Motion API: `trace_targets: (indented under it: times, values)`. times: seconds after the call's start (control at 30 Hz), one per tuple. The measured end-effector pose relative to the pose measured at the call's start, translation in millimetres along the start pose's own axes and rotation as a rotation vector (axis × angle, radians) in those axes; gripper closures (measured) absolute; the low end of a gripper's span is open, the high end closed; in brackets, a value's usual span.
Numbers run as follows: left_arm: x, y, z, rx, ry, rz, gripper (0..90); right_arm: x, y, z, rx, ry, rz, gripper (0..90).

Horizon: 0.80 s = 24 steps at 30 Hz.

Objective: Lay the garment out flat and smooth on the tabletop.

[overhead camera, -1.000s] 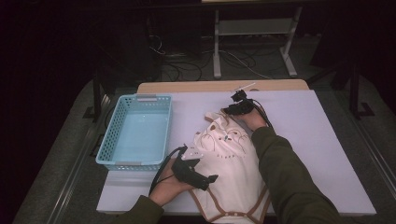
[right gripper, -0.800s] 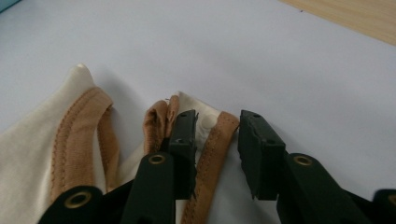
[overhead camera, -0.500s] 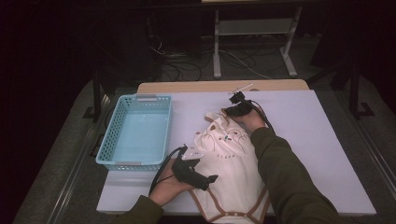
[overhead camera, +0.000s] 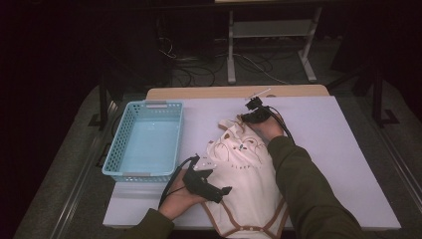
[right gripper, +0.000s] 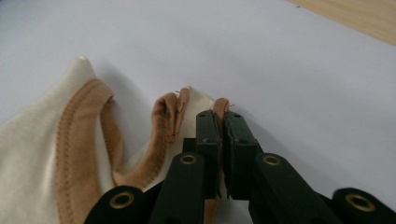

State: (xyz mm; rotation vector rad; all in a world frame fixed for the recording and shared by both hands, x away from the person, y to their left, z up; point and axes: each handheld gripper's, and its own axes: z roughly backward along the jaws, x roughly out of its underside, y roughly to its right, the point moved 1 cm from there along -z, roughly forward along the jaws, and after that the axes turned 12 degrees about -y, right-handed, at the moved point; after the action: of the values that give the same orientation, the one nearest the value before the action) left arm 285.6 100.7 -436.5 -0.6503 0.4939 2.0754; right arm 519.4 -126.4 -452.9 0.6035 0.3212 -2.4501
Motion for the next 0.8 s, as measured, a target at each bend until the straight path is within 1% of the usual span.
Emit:
trace_targets:
  times: [0.17, 0.23, 0.27, 0.3, 0.33, 0.43, 0.5, 0.6, 0.63, 0.67, 0.7, 0.8]
  values:
    - [0.1, -0.3, 0.0, 0.0, 0.001, 0.002, 0.0, 1.8, 9.0, 6.8, 0.031, 0.005, -0.012, 84.7]
    - [0.3, -1.2, 0.6, -0.002, -0.009, -0.008, 0.0, 2.4, 12.4, 10.4, 0.04, 0.007, -0.016, 84.7]
    - [0.3, -1.1, 0.5, -0.001, -0.008, -0.008, 0.0, 2.7, 14.2, 12.3, 0.044, 0.01, -0.018, 84.6]
    - [0.1, -0.2, -0.5, 0.001, 0.003, 0.006, 0.0, 3.0, 15.7, 14.3, 0.047, 0.012, -0.02, 84.6]
    - [0.1, -0.3, -0.4, 0.0, 0.001, 0.002, 0.0, 3.3, 17.6, 16.3, 0.052, 0.016, -0.018, 84.6]
    - [0.1, -0.4, -0.4, 0.0, 0.0, 0.002, 0.0, 3.8, 22.2, 23.2, 0.063, 0.025, -0.022, 84.6]
    - [0.3, -1.4, 0.3, -0.001, -0.009, -0.009, 0.0, 3.7, 25.7, 28.8, 0.073, 0.035, -0.026, 84.6]
    - [0.4, -1.4, 0.1, -0.001, -0.011, -0.01, 0.0, 3.8, 31.0, 37.2, 0.086, 0.05, -0.033, 84.6]
    - [0.3, -1.0, -0.4, 0.0, -0.005, -0.003, 0.0, 4.0, 32.8, 39.9, 0.09, 0.053, -0.035, 84.7]
    - [0.4, -1.4, 0.1, -0.001, -0.012, -0.011, 0.0, 4.5, 34.6, 42.3, 0.095, 0.055, -0.035, 84.7]
    - [0.2, -0.4, -0.9, 0.0, 0.0, 0.003, 0.0, 5.0, 36.4, 44.5, 0.1, 0.057, -0.038, 84.7]
    - [0.2, -0.4, -0.9, 0.0, -0.003, -0.001, 0.0, 6.6, 42.1, 49.7, 0.114, 0.061, -0.043, 84.7]
